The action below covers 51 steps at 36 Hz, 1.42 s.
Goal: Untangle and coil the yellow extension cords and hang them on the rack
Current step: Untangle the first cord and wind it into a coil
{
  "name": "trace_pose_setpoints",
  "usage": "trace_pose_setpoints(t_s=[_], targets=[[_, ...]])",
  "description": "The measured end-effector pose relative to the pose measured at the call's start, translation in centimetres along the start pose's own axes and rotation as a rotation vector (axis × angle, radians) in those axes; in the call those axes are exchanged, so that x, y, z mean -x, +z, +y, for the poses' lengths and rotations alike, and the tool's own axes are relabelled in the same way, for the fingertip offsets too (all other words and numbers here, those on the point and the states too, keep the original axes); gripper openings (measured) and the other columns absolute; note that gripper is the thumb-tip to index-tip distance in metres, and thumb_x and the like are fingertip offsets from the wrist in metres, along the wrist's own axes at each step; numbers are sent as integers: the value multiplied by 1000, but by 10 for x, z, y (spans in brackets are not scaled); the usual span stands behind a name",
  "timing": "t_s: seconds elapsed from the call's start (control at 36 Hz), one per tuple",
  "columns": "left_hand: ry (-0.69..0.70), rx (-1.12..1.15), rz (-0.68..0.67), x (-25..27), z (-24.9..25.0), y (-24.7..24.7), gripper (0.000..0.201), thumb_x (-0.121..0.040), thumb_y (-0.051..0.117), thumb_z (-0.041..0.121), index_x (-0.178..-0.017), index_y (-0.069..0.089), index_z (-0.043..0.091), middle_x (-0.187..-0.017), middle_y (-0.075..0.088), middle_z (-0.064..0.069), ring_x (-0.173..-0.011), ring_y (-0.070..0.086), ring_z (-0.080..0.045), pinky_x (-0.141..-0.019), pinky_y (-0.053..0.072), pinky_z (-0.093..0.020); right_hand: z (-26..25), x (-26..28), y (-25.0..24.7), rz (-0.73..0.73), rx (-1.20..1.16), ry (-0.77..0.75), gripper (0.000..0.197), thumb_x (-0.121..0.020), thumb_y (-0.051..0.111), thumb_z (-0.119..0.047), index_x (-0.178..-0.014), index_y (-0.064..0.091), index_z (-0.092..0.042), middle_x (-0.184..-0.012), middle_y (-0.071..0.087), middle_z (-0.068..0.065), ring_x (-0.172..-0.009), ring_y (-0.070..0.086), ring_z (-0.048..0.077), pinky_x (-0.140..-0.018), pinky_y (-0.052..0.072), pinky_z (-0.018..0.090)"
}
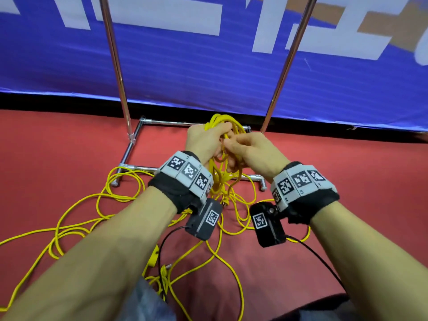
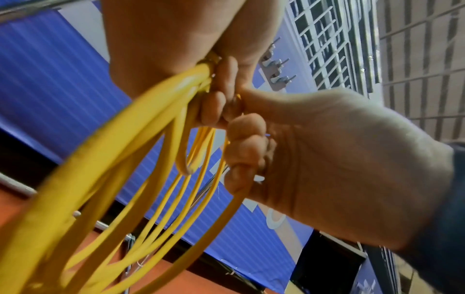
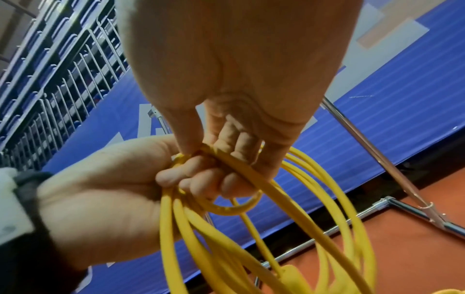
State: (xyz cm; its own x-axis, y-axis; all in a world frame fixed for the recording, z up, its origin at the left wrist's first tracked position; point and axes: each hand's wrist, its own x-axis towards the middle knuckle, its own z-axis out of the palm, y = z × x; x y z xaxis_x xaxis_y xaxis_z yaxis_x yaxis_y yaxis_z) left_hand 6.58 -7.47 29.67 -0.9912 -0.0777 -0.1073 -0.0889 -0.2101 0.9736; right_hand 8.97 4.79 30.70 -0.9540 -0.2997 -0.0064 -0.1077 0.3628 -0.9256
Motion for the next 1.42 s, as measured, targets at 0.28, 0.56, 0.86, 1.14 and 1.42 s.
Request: trace_pose_setpoints(t_s=[0.28,0.56,0.86,1.14,1.42], targets=[[145,237,112,-16,17,-24,35,-91,59,7,-55,61,6,-68,52,-17,-24,26,-10,-34,25,-17,49,11,-25,57,248,70,26,-98,51,-18,-73,60,-19,-67,62,2,-67,57,16,-76,48,35],[-2,135,78,-10,2,-15,38,-88,68,36,-72,63,2,-78,69,-15,-29,30,-11,-36,26,-19,4,4,-21,241,-65,-84,24,-95,53,-10,-74,65,-8,-52,44,4,-49,41,19,-47,42,25],[3,182,6,2,-4,2,23,-89,62,7,-67,61,0,-45,44,-11,-26,32,-12,-35,27,-16,-2,0,0,120,54,-41,34,-99,51,-22,-70,65,-13,-54,56,3,-48,50,19,-53,47,30],[92,242,124,-26,-2,-18,39,-89,58,2,-51,60,8,-69,53,-19,-26,28,-11,-34,23,-16,29,14,-22,48,291,131,30,-98,51,-24,-74,64,-12,-63,61,6,-50,55,16,-58,47,28],[7,69,68,-14,-19,-8,32,-88,69,23,-64,58,3,-64,59,-15,-27,33,-10,-35,27,-18,14,-4,-10,234,321,-47,35,-96,50,-24,-65,63,-15,-54,60,-2,-41,48,7,-50,39,24]])
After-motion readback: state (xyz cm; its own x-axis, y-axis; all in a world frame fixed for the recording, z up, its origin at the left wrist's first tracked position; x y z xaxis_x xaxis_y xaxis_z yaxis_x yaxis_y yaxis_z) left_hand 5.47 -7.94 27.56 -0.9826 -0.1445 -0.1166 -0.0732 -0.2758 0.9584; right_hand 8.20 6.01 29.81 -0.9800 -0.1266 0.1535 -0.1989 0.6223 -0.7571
